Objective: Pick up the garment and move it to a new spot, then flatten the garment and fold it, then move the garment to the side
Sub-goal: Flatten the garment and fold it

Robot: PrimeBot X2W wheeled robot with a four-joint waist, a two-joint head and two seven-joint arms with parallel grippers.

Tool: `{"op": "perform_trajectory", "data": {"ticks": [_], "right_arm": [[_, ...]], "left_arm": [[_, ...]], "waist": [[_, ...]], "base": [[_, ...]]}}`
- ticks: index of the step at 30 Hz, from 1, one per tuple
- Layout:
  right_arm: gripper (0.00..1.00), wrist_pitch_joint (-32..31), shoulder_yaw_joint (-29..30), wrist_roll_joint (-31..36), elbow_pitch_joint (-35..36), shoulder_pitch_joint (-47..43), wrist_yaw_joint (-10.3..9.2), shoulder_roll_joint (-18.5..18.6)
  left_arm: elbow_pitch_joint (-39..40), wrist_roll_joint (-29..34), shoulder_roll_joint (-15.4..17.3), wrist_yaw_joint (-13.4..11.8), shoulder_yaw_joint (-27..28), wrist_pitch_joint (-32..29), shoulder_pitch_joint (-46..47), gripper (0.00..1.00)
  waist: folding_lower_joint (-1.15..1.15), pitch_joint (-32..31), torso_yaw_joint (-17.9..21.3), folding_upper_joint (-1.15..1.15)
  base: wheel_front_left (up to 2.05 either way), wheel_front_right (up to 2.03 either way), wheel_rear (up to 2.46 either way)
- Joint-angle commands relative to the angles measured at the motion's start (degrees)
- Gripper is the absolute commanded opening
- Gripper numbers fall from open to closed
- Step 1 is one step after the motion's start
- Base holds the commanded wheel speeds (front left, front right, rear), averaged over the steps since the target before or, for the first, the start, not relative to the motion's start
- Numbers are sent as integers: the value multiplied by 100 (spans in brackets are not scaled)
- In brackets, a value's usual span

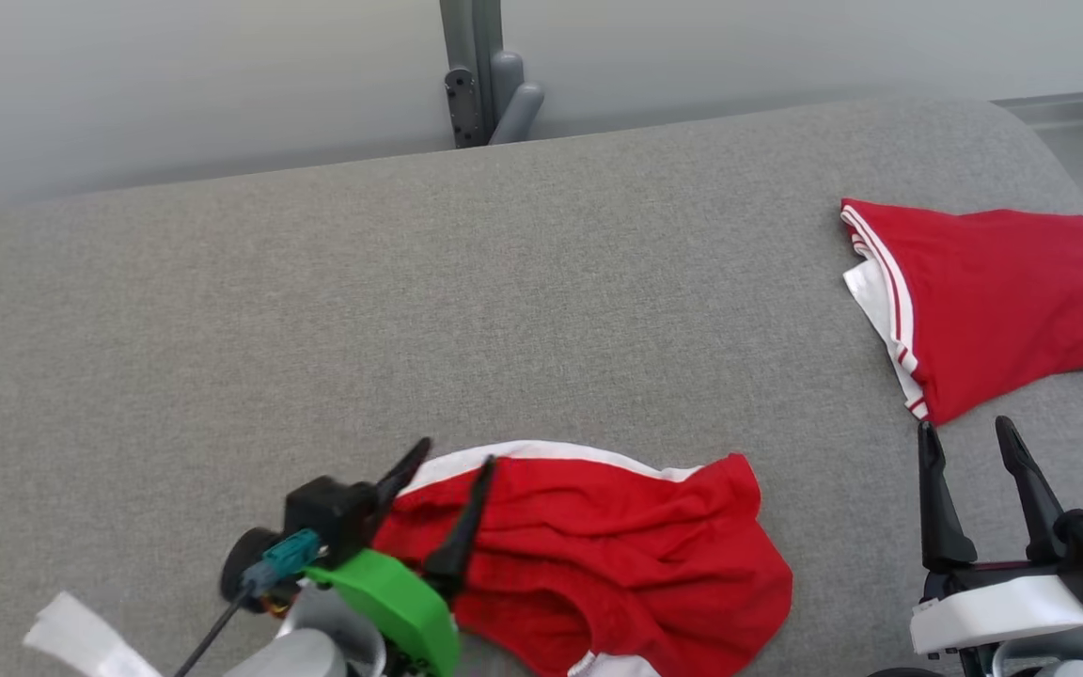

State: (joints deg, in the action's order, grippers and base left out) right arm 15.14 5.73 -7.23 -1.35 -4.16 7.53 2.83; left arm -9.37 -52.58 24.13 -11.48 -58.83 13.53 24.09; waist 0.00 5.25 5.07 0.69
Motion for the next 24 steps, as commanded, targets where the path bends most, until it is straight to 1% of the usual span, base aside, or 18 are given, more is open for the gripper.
{"op": "perform_trajectory", "data": {"ticks": [1,5,8,10,13,16,18,24], "right_arm": [[100,-2,39,24,38,-86,-9,17],[100,-2,132,1,70,-206,-9,44],[100,-2,187,-42,40,-288,-9,62],[100,-2,221,-72,51,-352,-9,73],[100,-2,325,-88,100,-473,-9,67],[100,-2,373,-17,87,-590,-9,62],[100,-2,370,39,53,-624,-9,66],[100,-2,230,143,-181,-635,-9,74]], "left_arm": [[56,100,126,-156,101,53,-177,100],[245,158,508,-704,553,148,-777,100],[301,125,691,-916,874,167,-1292,100],[386,231,750,-1019,1155,167,-1593,100],[481,394,713,-979,1546,167,-2076,100],[440,664,624,-846,1960,165,-2442,100],[373,942,580,-723,2196,165,-2627,100],[217,1429,238,-308,2839,165,-3015,100]], "waist": [[0,-180,-171,-69],[0,-351,-282,-69],[0,-479,-381,-69],[0,-538,-455,-69],[0,-614,-582,-69],[0,-682,-683,-69],[0,-711,-718,-69],[0,-801,-799,-69]], "base": [[0,0,0],[0,0,0],[0,0,0],[0,0,0],[0,0,0],[0,0,0],[0,0,0],[0,0,0]]}}
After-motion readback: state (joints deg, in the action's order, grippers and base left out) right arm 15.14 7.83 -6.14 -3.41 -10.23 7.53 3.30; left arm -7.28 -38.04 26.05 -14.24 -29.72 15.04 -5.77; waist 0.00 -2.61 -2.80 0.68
